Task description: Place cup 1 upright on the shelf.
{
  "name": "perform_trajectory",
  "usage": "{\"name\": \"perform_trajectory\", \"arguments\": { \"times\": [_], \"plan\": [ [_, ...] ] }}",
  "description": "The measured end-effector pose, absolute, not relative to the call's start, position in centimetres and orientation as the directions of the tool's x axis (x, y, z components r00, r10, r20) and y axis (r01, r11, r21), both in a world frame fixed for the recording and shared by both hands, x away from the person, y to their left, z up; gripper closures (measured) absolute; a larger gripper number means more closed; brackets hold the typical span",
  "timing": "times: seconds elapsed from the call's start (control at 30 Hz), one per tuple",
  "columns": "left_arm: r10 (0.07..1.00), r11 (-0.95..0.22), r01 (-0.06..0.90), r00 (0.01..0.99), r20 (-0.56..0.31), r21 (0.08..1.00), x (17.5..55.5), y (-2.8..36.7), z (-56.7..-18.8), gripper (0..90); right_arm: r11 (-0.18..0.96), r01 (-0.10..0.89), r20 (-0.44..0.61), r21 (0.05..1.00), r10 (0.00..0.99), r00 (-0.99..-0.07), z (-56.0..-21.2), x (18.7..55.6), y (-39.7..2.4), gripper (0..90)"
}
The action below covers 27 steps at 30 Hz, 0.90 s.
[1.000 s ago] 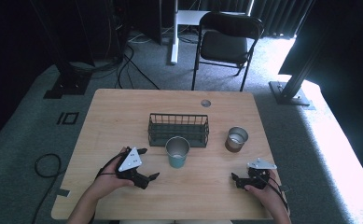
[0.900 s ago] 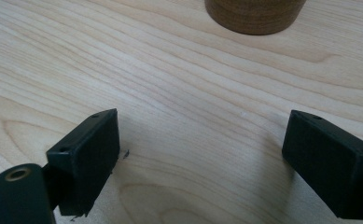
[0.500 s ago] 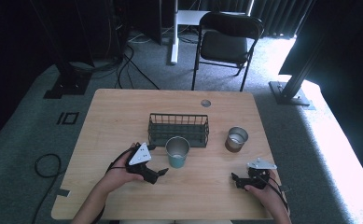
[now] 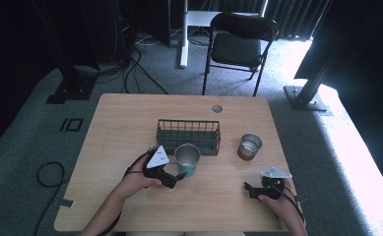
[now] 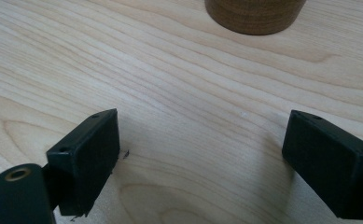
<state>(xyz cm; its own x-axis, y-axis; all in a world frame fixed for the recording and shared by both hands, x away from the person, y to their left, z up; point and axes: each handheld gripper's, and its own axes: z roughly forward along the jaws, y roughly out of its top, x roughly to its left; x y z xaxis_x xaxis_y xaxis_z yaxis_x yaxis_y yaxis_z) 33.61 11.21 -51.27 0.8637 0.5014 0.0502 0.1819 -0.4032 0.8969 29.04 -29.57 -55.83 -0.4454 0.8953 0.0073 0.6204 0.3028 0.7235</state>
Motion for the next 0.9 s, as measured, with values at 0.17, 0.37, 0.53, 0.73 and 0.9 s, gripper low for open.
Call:
{"name": "perform_trajectory", "arguments": {
  "times": [0.17,0.37,0.53,0.73,0.9],
  "plan": [
    [0.498,-0.386,0.172,0.866,0.047,0.906,33.9,10.4,-51.4,0.3,0.302,0.621,0.008,0.723,0.895,-0.445,-55.8,29.0,-29.6,10.8],
    [0.501,-0.395,0.186,0.865,0.041,0.900,34.3,9.5,-51.7,0.3,0.303,0.620,0.007,0.724,0.895,-0.445,-55.8,29.0,-29.6,10.8],
    [0.517,-0.385,0.201,0.856,0.030,0.901,34.6,9.0,-51.9,0.3,0.301,0.621,0.009,0.724,0.896,-0.445,-55.8,29.0,-29.6,10.8],
    [0.516,-0.372,0.203,0.856,0.020,0.906,34.8,8.2,-51.8,0.4,0.302,0.621,0.009,0.724,0.896,-0.445,-55.8,29.0,-29.6,10.8],
    [0.526,-0.360,0.212,0.850,0.010,0.908,35.0,7.7,-51.9,0.4,0.302,0.621,0.008,0.724,0.896,-0.445,-55.8,29.0,-29.6,10.8]
  ]
}}
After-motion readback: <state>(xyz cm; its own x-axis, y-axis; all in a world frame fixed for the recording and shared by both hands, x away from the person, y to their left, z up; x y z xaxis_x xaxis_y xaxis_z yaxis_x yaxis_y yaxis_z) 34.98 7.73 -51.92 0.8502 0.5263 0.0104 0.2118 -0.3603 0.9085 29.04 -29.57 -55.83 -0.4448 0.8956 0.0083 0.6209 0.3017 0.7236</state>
